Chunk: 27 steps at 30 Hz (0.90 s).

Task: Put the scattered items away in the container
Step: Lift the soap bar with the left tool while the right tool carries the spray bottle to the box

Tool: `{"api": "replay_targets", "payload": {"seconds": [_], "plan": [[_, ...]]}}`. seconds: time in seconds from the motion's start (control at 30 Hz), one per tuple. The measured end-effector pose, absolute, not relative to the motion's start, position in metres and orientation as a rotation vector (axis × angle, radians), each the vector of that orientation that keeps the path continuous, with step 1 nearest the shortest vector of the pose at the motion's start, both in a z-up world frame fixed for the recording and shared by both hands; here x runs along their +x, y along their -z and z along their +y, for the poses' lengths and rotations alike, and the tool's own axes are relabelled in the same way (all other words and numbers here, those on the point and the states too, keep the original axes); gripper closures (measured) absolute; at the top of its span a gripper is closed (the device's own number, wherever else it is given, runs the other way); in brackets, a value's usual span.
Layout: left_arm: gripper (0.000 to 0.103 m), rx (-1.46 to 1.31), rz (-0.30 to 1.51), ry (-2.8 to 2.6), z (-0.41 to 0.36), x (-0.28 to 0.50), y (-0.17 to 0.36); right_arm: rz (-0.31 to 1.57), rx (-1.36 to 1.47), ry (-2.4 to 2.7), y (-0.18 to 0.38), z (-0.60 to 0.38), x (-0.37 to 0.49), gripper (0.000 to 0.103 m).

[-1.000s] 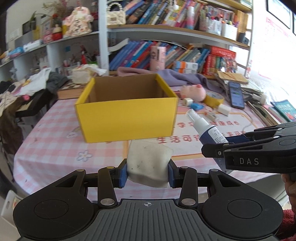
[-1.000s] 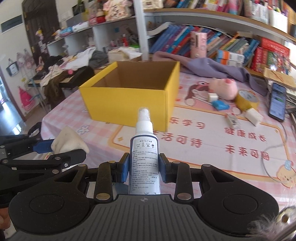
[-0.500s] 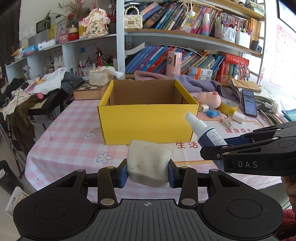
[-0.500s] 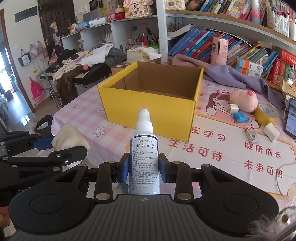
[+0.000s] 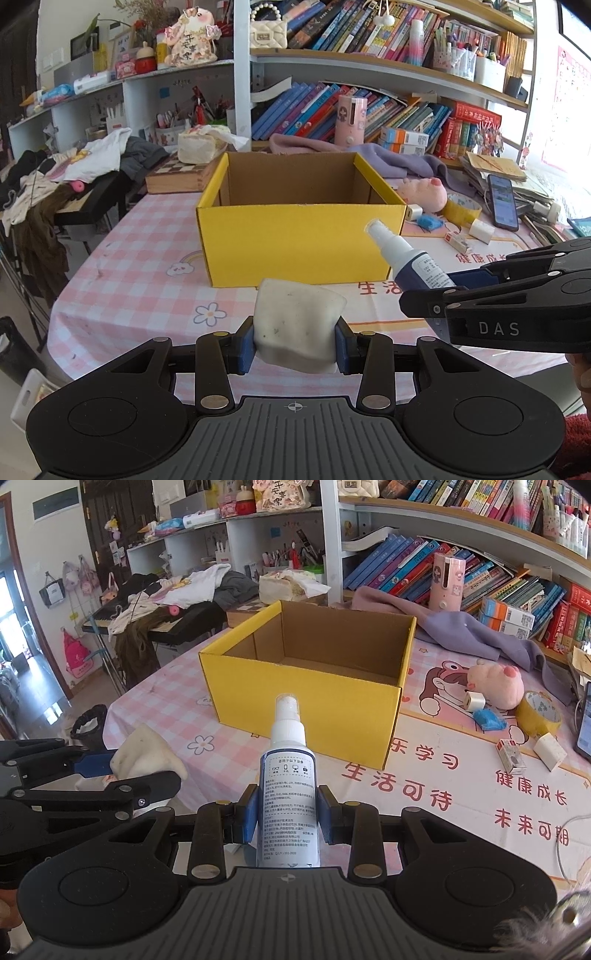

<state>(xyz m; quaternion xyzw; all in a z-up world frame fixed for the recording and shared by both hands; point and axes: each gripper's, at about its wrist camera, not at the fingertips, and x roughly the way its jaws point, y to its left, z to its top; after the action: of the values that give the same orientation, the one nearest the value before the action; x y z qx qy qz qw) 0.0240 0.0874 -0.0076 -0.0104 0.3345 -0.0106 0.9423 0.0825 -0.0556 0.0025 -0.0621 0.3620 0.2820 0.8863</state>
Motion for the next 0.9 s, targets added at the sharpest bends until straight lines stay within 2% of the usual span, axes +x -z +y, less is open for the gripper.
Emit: {"api": "replay_targets", "payload": {"seconds": [0.23, 0.47, 0.9], "plan": [[0.064, -0.019, 0.702, 0.018, 0.089, 0.039, 0.010, 0.765, -0.142, -0.615, 0.003, -0.050, 0.099, 0.072], [0.064, 0.024, 0.642, 0.032, 0.088, 0.069, -0.013, 0.696, -0.110, -0.619, -0.016, -0.054, 0.130, 0.072], [0.064, 0.159, 0.547, 0.009, 0.090, 0.165, -0.050, 0.592, -0.132, -0.677, -0.053, -0.039, 0.222, 0.072]]}}
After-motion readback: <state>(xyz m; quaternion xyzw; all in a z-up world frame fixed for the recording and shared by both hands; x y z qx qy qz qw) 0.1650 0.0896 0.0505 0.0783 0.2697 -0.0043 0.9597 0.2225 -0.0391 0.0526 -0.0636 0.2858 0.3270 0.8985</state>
